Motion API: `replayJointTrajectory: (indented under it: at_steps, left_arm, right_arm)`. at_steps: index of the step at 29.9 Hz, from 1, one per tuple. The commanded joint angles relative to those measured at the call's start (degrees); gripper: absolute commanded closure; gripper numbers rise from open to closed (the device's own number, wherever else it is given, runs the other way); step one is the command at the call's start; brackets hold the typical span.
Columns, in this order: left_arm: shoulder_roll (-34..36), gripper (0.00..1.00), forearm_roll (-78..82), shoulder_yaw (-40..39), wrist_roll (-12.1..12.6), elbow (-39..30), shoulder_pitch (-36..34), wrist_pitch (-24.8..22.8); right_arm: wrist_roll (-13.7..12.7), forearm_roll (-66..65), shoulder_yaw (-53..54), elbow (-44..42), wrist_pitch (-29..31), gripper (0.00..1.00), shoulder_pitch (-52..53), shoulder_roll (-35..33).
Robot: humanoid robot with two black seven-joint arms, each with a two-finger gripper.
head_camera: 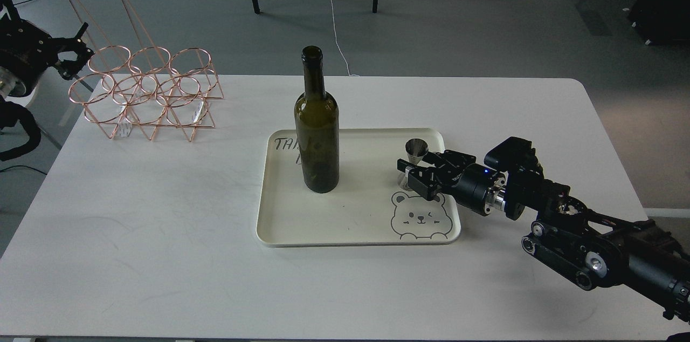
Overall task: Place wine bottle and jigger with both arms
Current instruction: 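Lower the right gripper onto the metal jigger and close it, then lift the jigger with the right gripper and carry it off the tray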
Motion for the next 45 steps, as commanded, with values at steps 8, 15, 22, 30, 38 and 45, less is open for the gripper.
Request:
replayJointTrajectory:
  at_steps: [8, 15, 22, 30, 38, 45]
  left_arm:
    - [0.4, 0.01, 0.0, 0.2, -0.1, 0.0, 0.0, 0.0]
    - [0.4, 0.01, 0.1, 0.1, 0.0, 0.8, 0.0, 0.0]
    - [0.8, 0.01, 0.0, 0.0, -0.1, 0.8, -0.1, 0.0]
    - [1.8, 0.01, 0.1, 0.0, 0.2, 0.1, -0.1, 0.0]
    - [2.0, 0.01, 1.8, 0.1, 0.4, -0.1, -0.1, 0.0]
    - [1.9, 0.01, 2.2, 0.2, 0.5, -0.3, -0.2, 0.0]
  right_arm:
    - [-0.2, -0.1, -2.8, 0.1, -1.3, 0.99, 0.2, 0.0]
    - [0.0, 0.0, -2.9, 1.1, -3.5, 0.99, 0.4, -0.3]
    - [-0.1, 0.4, -1.7, 5.2, -6.4, 0.99, 3.0, -7.1]
    - [-1.0, 1.2, 0.9, 6.0, -12.9, 0.99, 1.4, -18.2]
    - [-3.0, 4.6, 1.2, -2.7, -17.8, 0.99, -5.2, -20.6]
    - [-2.3, 7.7, 0.5, -4.0, -17.8, 0.95, -11.7, -20.6]
